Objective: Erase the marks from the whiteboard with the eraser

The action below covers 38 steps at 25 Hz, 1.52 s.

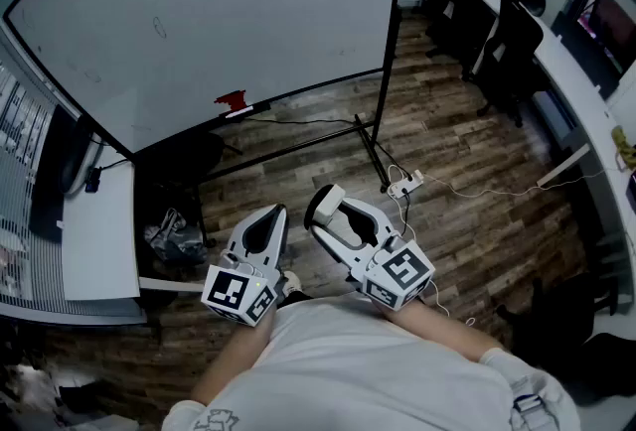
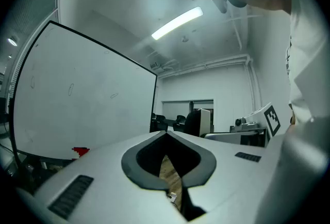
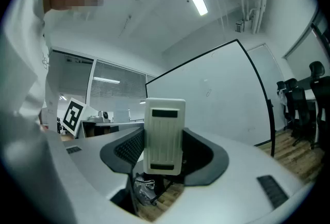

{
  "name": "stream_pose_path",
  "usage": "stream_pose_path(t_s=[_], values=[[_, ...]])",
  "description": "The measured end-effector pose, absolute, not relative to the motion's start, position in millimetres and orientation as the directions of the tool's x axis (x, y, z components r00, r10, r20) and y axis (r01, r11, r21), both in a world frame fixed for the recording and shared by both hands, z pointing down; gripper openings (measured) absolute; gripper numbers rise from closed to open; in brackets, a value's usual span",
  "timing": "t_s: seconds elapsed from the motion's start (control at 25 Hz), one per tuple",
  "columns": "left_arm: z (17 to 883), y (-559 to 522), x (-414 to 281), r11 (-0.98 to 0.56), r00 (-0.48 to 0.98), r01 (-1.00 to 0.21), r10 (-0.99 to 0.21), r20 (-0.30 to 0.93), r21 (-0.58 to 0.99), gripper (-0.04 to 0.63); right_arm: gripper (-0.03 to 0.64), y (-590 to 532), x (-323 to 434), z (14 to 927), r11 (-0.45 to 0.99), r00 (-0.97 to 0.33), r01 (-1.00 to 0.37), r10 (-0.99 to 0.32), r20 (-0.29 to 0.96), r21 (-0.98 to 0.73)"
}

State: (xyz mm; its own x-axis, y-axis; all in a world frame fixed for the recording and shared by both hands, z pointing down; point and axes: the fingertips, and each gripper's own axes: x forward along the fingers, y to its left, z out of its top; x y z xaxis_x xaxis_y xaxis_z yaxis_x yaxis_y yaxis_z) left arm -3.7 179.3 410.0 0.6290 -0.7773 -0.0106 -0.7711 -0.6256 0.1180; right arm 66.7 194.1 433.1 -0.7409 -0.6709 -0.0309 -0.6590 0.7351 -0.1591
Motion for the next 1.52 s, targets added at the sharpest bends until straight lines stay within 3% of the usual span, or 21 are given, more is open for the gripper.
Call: stream_pose_path(t_s=[0.76, 1.52], values=[[429.8, 133.3, -42.2, -0.639, 0.646, -0.755, -0.763, -0.002, 0.144, 0.008, 0.239, 146.3, 33.6, 442.1, 0.707, -0.714, -0.686, -0.699, -0.031, -0.172], [424.0, 46.2, -151.9, -0.723, 0.735, -0.67, -0.678, 0.012, 0.168, 0.007, 0.239, 52.6, -96.4, 430.1, 0.689, -0.696, -0.668, -0.712, -0.091, -0.281]])
